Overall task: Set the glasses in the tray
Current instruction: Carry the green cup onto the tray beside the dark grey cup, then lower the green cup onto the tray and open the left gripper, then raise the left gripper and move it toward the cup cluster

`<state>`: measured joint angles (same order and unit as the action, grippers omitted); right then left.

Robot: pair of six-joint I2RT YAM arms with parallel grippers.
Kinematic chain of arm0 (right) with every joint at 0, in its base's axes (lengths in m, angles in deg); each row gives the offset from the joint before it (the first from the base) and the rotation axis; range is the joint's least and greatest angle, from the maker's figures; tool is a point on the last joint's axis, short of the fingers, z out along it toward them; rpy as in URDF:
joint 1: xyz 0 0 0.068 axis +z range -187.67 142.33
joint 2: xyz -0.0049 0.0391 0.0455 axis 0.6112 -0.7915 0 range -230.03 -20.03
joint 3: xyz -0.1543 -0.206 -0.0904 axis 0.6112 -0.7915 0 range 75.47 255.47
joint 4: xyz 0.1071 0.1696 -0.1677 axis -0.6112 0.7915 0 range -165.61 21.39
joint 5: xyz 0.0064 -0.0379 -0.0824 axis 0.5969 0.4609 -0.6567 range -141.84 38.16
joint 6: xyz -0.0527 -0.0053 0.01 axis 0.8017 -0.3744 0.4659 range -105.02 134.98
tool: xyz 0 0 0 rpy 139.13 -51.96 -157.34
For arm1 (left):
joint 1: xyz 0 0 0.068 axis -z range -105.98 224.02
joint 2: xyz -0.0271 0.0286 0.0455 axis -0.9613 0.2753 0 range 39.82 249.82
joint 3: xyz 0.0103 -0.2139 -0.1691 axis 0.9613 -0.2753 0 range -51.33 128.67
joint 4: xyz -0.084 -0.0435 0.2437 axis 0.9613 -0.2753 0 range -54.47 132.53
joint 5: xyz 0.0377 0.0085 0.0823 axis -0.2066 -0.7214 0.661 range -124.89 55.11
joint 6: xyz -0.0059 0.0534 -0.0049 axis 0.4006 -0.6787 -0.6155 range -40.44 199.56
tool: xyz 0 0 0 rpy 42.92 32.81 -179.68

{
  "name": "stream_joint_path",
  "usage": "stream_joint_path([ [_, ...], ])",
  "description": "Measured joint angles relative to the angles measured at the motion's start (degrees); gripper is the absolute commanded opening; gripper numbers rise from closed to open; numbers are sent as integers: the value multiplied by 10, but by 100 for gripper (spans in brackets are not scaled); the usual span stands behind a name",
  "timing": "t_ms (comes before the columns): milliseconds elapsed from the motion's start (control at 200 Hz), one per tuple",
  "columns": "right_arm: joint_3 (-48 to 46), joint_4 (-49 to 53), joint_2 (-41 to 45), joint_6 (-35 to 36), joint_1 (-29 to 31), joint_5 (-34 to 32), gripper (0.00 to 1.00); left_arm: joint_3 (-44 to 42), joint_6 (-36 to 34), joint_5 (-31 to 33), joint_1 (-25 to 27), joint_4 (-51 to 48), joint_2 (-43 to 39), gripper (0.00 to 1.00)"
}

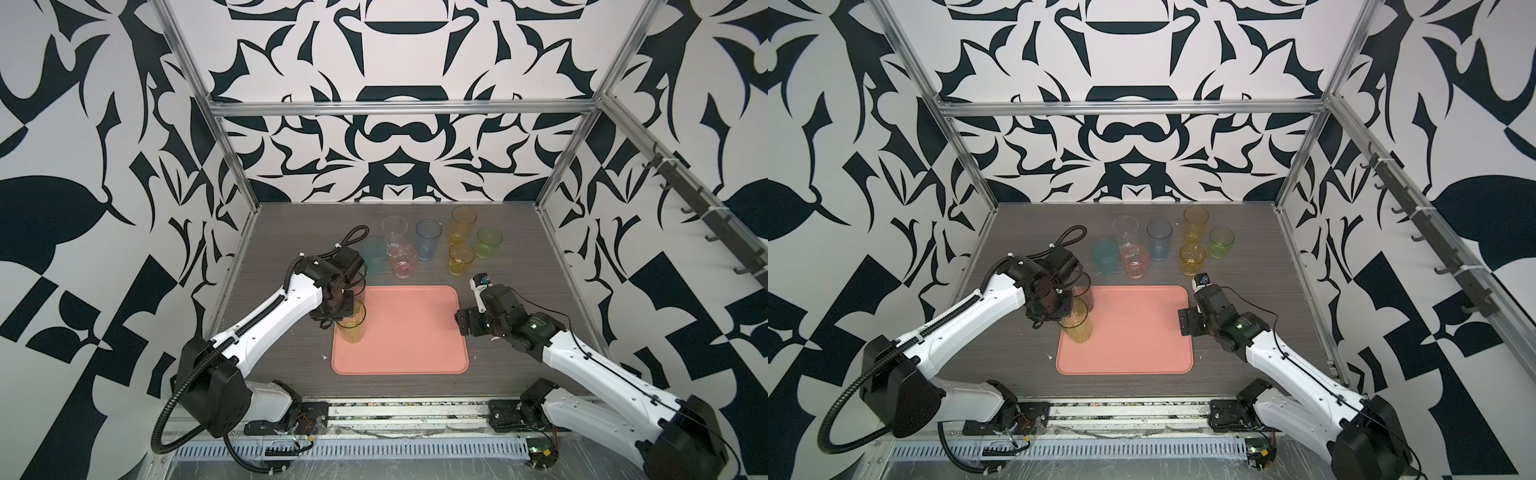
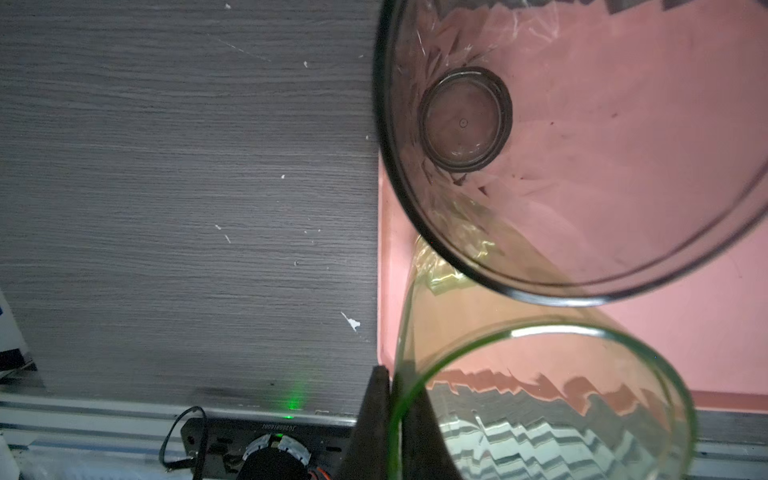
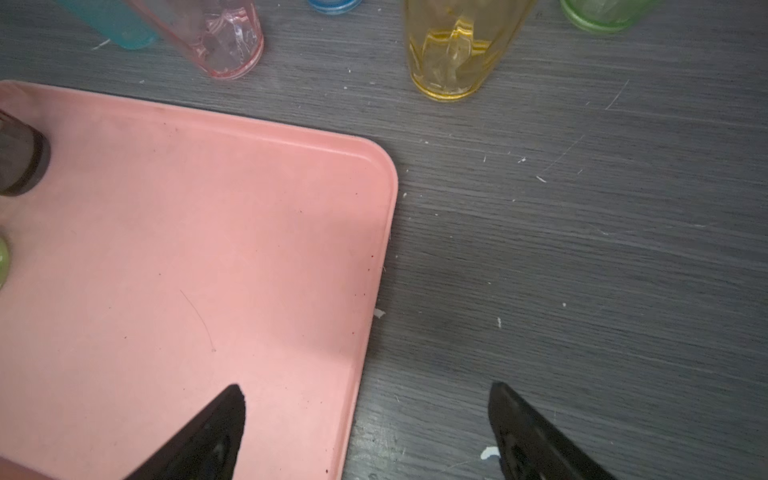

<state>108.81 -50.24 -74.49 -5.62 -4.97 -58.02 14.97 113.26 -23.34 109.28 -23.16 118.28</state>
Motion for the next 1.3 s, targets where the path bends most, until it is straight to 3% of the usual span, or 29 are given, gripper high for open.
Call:
stream_joint_path([
  [295, 0, 0, 0, 0, 0, 0, 95, 6, 5, -2, 0, -2, 0, 33],
  [700, 0, 0, 0, 0, 0, 2, 95, 62, 11, -2, 0, -38, -13, 53],
  [1300, 0, 0, 0, 0, 0, 4, 95, 153, 16, -1, 0, -101, -42, 57],
])
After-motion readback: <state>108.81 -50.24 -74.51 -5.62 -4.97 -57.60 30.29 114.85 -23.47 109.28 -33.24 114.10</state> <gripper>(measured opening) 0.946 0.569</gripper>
